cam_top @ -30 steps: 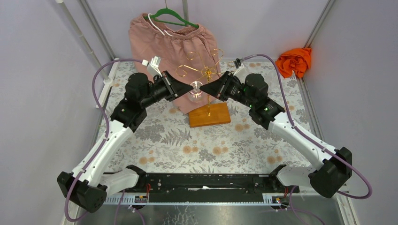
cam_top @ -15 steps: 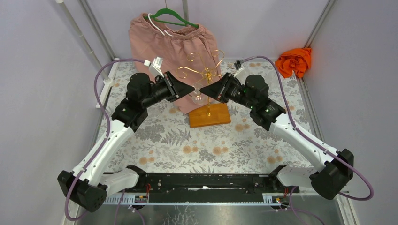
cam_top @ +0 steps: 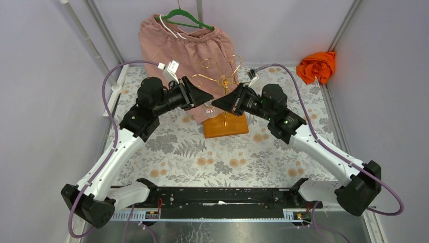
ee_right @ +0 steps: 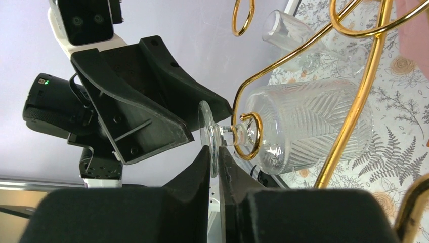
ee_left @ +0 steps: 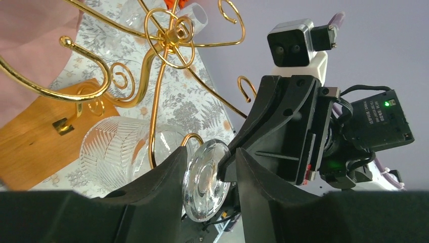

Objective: Take the wine glass off the wine glass rack

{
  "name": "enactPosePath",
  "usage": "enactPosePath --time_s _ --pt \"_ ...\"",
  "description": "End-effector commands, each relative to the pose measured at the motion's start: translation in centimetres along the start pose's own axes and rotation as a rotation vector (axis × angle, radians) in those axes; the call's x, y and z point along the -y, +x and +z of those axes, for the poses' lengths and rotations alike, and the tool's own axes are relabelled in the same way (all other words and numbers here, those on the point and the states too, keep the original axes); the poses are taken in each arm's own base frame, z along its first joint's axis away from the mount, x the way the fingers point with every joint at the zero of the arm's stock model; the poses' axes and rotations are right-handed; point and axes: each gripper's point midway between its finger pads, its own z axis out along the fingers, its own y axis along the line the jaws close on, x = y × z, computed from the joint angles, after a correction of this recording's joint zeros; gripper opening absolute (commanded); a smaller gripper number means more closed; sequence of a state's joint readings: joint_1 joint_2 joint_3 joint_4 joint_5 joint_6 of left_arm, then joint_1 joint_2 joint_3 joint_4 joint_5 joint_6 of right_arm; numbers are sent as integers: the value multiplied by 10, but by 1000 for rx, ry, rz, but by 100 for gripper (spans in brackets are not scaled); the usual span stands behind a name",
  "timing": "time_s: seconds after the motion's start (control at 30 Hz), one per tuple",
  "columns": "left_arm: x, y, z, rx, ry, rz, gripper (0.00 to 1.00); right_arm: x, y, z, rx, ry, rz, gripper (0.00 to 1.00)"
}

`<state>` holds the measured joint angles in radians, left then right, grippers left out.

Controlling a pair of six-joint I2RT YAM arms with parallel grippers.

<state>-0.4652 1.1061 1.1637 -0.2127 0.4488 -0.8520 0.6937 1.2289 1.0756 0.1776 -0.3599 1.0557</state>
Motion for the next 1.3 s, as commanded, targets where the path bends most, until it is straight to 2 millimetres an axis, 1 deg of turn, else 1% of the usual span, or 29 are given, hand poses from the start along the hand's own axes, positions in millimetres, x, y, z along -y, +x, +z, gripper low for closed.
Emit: enactPosePath --time_s 0.0,0.2,0.3,0.43,0.57,0.73,0.97,1.13,1.27 --pt "29 -19 -14 48 19 108 47 -2 6 -1 -7 3 11 0" --pt "26 -46 -33 152 -114 194 48 -1 1 -1 16 27 0 0" --pt "22 -56 -42 190 -172 224 48 -1 0 3 10 28 0 0" --pt "21 -64 -55 231 -218 252 48 -1 2 7 -7 21 8 0" --pt "21 -65 -60 249 -227 261 49 0 1 12 -11 19 12 0" --pt "16 -63 -58 240 -236 256 48 -2 -2 17 -12 16 6 0" --pt "9 -58 -53 224 -242 248 48 -6 -9 15 18 32 -18 0" --pt "7 -55 -51 218 -236 238 47 -17 -20 13 47 38 -52 0" --pt "6 -53 -50 212 -234 234 47 -15 -21 13 54 57 -66 0"
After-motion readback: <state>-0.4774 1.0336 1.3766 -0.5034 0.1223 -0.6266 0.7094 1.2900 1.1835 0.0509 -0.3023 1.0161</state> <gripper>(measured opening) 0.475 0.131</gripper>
